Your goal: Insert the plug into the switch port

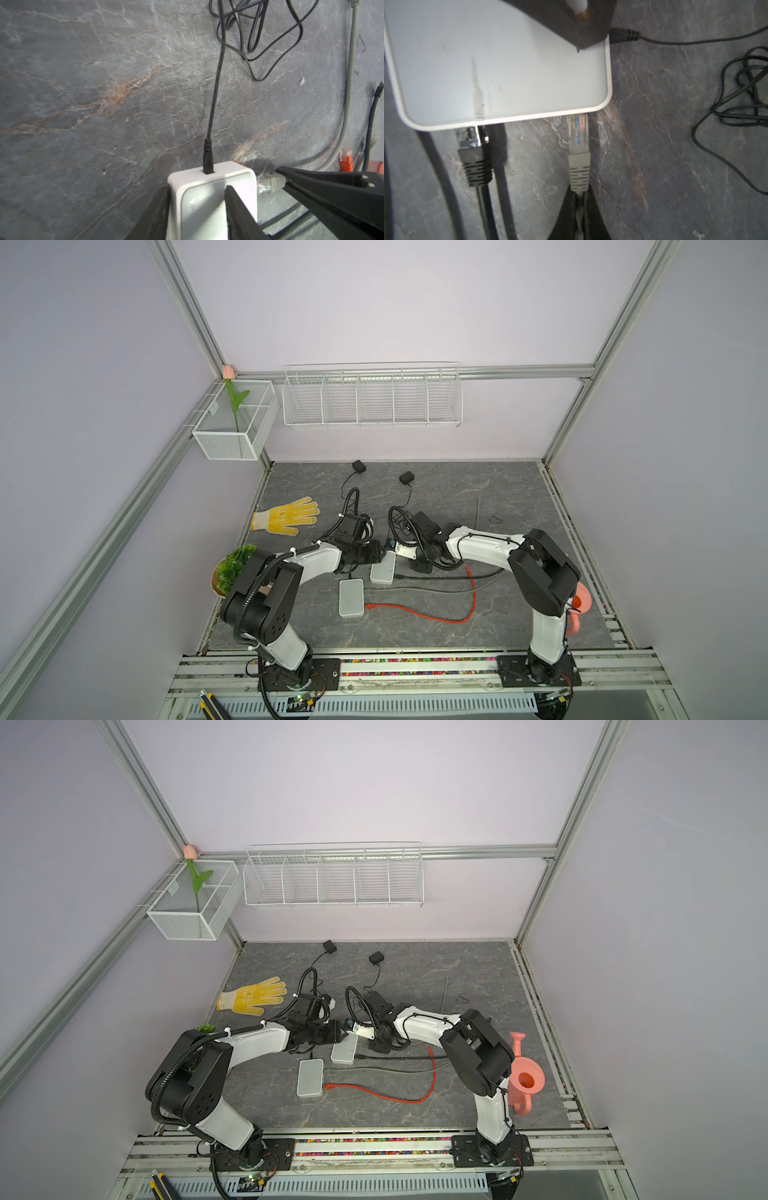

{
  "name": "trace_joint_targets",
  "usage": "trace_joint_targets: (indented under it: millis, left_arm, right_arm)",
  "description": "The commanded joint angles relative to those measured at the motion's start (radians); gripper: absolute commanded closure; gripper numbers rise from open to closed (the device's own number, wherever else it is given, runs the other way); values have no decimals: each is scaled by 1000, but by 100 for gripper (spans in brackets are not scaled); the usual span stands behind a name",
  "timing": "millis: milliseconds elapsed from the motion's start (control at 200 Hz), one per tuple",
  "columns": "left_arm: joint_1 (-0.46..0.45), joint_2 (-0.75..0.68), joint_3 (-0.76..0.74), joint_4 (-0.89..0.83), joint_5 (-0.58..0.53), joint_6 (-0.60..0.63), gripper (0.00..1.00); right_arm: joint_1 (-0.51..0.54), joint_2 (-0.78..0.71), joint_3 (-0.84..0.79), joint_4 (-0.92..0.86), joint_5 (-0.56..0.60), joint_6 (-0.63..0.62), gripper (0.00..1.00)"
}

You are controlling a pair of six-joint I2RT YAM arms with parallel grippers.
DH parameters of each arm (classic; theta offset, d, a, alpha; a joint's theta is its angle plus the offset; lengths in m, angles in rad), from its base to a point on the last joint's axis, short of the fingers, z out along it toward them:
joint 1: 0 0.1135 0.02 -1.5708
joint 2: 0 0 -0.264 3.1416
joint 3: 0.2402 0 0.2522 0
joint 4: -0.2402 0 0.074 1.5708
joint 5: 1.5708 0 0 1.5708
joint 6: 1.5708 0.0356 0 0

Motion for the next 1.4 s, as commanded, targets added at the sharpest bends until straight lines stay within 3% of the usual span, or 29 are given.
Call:
trace_joint_targets:
  millis: [0, 685, 1120, 1395]
  left_arm:
    - [0, -7, -11, 26, 9, -8, 57]
    - [0, -11, -20, 34, 29, -13, 55]
    - [-1, -45, -86, 106, 97, -54, 58]
    - [1, -33, -88, 129, 138, -62, 59]
  right_arm:
    - [7, -24, 0, -23, 13, 8, 93]
    - [61, -22, 0, 10, -30, 52, 93]
    - [70, -3, 38, 108, -79, 281, 93]
    - [92, 37, 62, 153, -148, 261, 93]
